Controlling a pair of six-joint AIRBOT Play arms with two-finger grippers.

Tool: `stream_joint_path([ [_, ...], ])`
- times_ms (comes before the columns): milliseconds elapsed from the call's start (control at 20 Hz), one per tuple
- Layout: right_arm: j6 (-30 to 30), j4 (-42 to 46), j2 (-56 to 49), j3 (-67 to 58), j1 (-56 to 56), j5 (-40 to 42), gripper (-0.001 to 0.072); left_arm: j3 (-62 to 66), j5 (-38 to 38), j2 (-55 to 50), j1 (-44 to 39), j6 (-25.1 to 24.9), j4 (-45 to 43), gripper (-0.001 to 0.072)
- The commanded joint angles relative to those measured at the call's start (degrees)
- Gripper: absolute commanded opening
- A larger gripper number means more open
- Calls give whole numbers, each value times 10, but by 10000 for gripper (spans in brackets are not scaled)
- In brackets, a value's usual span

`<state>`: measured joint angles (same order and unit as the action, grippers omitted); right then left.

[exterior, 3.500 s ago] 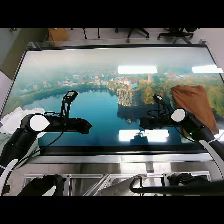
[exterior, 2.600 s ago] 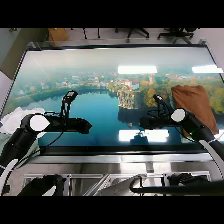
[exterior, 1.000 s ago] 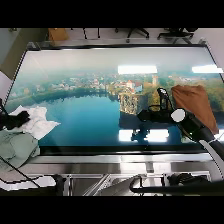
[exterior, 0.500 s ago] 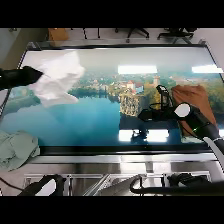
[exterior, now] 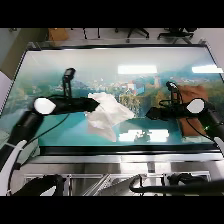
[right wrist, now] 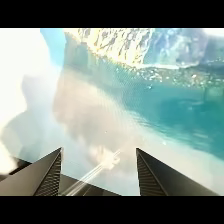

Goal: Fold the shirts.

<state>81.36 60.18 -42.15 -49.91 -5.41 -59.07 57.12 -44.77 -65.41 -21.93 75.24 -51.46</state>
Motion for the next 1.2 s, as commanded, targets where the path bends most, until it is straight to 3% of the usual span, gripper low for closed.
stream_joint_path([
  [0,1,1,-5,-1,8,-9,504,-8,52,-79,-56,2,1,528],
  [50,1,1,-12,-1,8,-10,503,14,7,-98,-47,5,2,708],
  [250,4,-20,-43,-2,12,-14,503,84,-244,-111,39,36,1,708],
  [400,-19,-31,-85,-4,27,-13,503,21,-327,-64,80,37,0,708],
  [550,-68,-89,-144,-4,47,-7,502,-121,-249,7,59,38,8,708],
  [700,-129,-121,-207,-5,47,18,502,-248,-68,48,-23,45,67,708],
  [850,-214,-219,-271,-17,46,26,502,-283,86,29,-106,43,123,708],
  [950,-245,-274,-302,-32,46,26,498,-265,136,-11,-138,43,121,708],
  [1050,-247,-289,-325,-46,46,25,362,-236,144,-62,-147,41,120,708],
  [1100,-258,-299,-333,-52,46,20,367,-220,141,-85,-146,40,120,707],
  [1150,-261,-310,-339,-55,46,17,365,-203,133,-105,-141,37,120,631],
])
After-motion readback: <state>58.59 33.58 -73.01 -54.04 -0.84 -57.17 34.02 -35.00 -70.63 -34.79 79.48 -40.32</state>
